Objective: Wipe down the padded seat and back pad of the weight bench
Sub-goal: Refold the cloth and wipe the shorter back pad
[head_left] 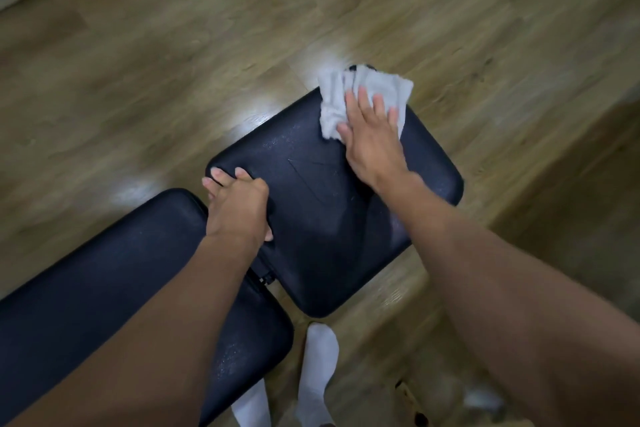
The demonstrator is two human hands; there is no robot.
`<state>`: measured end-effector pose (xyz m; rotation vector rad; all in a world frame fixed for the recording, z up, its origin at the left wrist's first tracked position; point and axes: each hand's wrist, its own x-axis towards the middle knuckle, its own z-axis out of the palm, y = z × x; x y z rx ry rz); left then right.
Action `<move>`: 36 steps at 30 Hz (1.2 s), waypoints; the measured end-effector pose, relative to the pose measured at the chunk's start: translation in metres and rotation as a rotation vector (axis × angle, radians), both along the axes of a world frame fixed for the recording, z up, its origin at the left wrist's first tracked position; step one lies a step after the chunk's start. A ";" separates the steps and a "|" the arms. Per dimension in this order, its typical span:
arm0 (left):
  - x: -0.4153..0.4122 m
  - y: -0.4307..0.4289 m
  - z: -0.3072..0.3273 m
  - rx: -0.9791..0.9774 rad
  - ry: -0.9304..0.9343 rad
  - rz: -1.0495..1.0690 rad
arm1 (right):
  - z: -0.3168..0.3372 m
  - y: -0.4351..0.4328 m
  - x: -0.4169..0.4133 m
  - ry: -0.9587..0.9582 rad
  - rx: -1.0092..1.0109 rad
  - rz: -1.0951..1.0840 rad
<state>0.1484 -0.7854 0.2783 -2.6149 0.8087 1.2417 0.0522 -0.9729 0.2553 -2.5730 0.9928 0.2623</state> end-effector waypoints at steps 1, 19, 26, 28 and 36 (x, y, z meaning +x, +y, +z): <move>-0.001 0.000 0.001 -0.004 -0.002 0.000 | -0.001 -0.010 0.012 -0.002 -0.011 0.008; -0.001 0.000 -0.007 -0.001 -0.051 -0.041 | -0.008 0.000 -0.027 -0.074 -0.024 -0.037; 0.001 0.003 0.002 -0.008 -0.027 -0.073 | -0.004 0.002 -0.019 -0.176 -0.027 0.020; 0.001 0.003 0.005 -0.007 -0.022 -0.077 | 0.003 0.027 -0.084 -0.138 0.036 -0.012; 0.000 0.009 0.003 -0.037 -0.043 -0.081 | 0.009 0.087 -0.169 -0.031 0.054 -0.033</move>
